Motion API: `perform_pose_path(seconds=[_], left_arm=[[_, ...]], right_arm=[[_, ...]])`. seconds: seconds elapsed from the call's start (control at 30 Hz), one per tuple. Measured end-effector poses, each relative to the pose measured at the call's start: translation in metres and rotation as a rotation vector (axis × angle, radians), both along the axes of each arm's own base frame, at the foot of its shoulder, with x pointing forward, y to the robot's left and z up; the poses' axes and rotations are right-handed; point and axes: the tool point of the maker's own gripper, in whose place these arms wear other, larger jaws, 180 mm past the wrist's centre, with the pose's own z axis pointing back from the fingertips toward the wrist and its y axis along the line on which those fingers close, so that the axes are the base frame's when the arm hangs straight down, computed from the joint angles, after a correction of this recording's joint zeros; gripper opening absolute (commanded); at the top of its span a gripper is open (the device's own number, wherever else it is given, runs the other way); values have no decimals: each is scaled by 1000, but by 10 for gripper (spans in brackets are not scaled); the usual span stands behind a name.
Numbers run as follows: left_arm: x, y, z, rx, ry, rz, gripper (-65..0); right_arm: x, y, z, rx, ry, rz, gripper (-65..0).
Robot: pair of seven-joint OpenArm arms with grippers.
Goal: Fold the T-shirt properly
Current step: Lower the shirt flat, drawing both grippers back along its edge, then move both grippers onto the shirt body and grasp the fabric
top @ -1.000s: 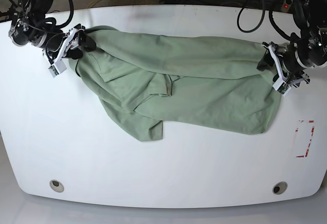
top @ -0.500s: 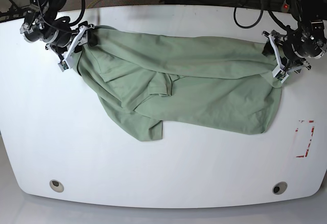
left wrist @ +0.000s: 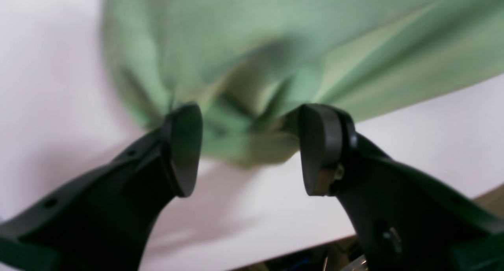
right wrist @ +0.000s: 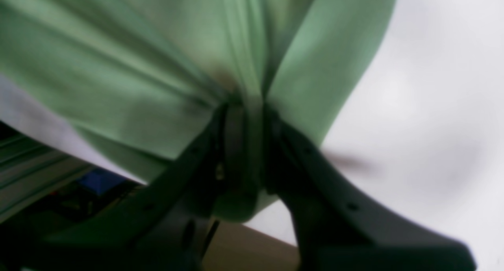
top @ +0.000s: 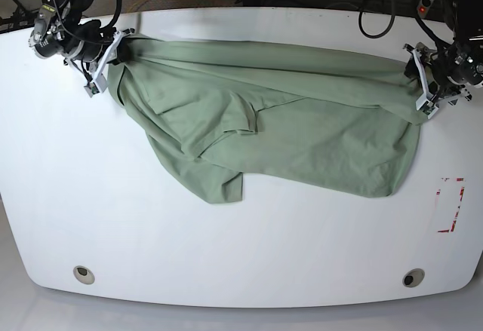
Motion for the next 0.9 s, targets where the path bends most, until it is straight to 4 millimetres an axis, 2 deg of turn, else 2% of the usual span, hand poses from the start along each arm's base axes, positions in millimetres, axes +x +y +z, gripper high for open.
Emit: perform_pose_path(seconds=[0.13, 0.33, 0.4, 0.53, 0.67, 0.77, 0.83, 0.9], left_arm=[[-11, 12, -2, 46, 40, 1, -292], [-4, 30, 12, 98, 23, -16, -292], [-9, 30, 11, 99, 34, -23, -292], [-11, 28, 17, 124, 37, -47, -292], [5, 5, 48, 158, -55, -130, -292], [14, -26, 66, 89, -134, -176, -292], [20, -39, 68, 30, -164, -166, -292], [32, -41, 73, 27, -191, -141, -292]], right_arm=[[-1, -16, -3, -22, 14, -5, -588], [2, -49, 11, -117, 16, 21, -575], [3, -52, 13, -132, 12, 26, -530], [5, -47, 21, -147, 1, 49, -384], [18, -26, 48, -101, -89, 102, -266], [29, -5, 68, -21, -175, 138, -224], [32, -2, 72, -6, -192, 143, -206], [36, -7, 72, -22, -190, 125, -200]])
